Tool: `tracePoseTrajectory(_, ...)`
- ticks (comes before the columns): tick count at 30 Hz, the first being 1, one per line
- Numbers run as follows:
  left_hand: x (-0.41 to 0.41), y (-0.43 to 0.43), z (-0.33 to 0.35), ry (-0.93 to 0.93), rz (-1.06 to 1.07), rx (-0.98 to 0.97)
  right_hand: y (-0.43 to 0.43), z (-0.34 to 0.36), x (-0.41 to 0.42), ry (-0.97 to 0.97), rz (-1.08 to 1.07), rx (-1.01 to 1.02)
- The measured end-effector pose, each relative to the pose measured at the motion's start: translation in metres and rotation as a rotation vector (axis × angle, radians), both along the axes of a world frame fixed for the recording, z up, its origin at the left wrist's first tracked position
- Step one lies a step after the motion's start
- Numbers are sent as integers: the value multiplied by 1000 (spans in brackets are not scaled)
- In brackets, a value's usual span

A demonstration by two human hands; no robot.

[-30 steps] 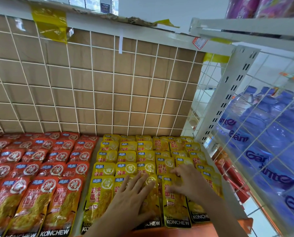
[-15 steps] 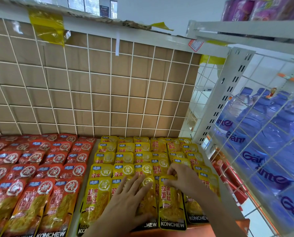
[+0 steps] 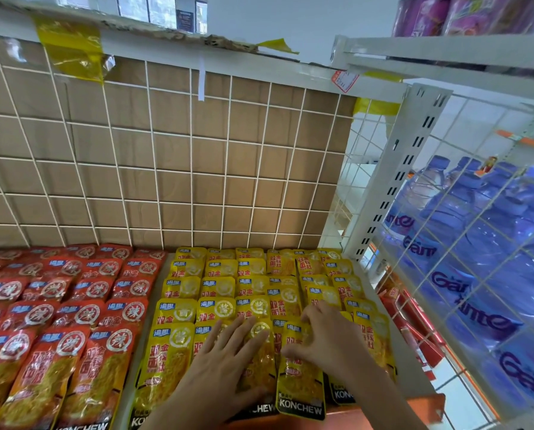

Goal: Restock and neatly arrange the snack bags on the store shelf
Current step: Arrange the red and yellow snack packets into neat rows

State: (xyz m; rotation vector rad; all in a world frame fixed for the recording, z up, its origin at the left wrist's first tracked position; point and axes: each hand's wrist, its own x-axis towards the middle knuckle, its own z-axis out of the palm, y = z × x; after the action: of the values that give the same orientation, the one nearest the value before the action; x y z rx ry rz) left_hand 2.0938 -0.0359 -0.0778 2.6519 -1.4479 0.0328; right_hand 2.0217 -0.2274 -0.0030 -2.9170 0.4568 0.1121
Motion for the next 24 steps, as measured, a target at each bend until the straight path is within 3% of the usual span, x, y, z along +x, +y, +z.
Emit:
tracePoseTrajectory(6, -1, 0, 4, 7, 9, 4, 1, -2, 5, 1, -2, -5)
tracePoseTrajectory(14, -2, 1, 10, 51, 25, 4, -9, -8, 6, -196, -78, 328)
tracePoseTrajectory(18, 2, -2, 14, 19, -1, -85, -32, 0, 2, -295, -195, 493)
tracePoseTrajectory(24, 22, -23, 47, 161, 56, -191, -77, 5, -3, -346, -328, 473)
